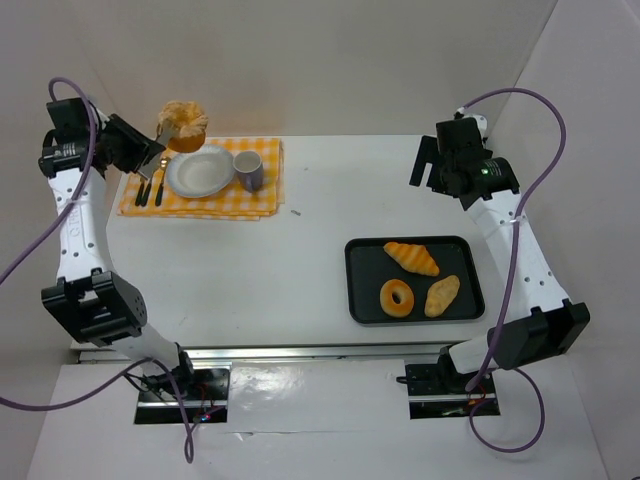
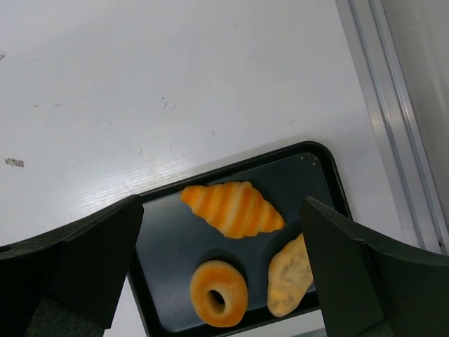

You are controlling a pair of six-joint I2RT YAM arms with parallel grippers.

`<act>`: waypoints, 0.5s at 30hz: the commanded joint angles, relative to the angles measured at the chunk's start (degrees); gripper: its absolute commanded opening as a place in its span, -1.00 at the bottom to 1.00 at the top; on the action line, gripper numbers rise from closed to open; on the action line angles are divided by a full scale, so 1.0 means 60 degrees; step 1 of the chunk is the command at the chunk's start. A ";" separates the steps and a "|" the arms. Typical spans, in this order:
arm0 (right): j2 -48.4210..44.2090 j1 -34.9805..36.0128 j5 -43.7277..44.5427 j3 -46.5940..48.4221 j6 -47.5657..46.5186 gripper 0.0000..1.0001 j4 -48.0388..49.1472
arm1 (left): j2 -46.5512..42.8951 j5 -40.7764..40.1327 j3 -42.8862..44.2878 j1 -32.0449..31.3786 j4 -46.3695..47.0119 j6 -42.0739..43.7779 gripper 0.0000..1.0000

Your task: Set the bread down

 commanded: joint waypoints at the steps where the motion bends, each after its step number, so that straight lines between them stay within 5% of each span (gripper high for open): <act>1: -0.0110 0.0087 0.0014 0.0135 -0.0043 1.00 -0.0273 | 0.0558 0.0790 -0.0166 0.0114 0.1336 -0.0375 -1.00; 15: 0.0080 0.0087 0.0102 0.0237 -0.0043 1.00 -0.0449 | 0.1821 0.1185 -0.1938 0.0378 0.2830 -0.0683 -0.96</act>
